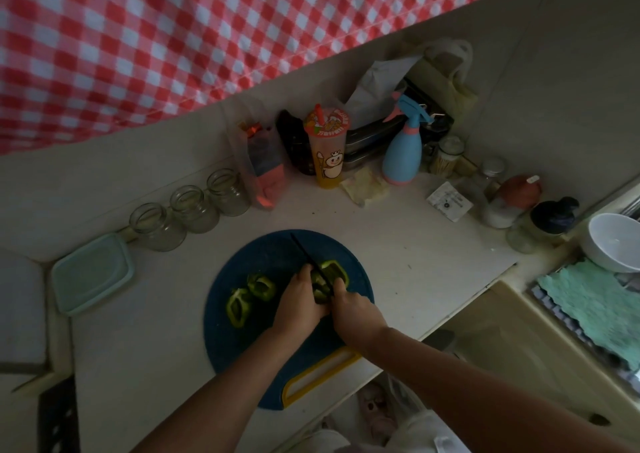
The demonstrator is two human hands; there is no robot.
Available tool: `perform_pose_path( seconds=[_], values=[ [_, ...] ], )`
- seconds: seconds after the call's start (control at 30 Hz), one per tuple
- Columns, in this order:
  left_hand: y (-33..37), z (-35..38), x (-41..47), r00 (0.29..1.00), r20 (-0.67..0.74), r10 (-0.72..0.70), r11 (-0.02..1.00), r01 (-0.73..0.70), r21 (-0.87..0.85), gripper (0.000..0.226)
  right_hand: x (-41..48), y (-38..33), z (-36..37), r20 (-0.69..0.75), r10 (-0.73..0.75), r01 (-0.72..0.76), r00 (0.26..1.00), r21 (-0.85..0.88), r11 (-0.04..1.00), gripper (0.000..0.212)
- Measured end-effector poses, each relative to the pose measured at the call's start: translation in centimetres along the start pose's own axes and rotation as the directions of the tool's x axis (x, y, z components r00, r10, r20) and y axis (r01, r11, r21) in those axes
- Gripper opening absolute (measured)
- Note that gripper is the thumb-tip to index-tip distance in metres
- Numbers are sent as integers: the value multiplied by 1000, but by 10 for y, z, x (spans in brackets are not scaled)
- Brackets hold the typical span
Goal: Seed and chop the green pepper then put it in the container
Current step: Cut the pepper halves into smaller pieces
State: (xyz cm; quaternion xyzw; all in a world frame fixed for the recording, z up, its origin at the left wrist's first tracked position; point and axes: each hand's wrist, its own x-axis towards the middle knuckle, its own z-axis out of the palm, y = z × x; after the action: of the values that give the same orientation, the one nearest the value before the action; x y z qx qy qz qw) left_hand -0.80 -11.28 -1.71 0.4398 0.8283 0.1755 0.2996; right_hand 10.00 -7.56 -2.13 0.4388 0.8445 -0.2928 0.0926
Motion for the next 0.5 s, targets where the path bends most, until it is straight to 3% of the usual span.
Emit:
perform_pose_path(
  seconds=[0.23,0.37,0.5],
  values=[
    [-12,-21,11,991,-134,-10,997,0,-73,76,-6,12,3,-31,31,-26,999,126,992,29],
    [-12,-35,5,996,-93,11,984,-28,-178,75,-12,14,-5,-13,-15,16,1000,114,993,30],
    [-19,-51,-4,999,35,-34,921,45,-386,75,-26,15,-24,-117,-84,94,990,89,992,31]
  ],
)
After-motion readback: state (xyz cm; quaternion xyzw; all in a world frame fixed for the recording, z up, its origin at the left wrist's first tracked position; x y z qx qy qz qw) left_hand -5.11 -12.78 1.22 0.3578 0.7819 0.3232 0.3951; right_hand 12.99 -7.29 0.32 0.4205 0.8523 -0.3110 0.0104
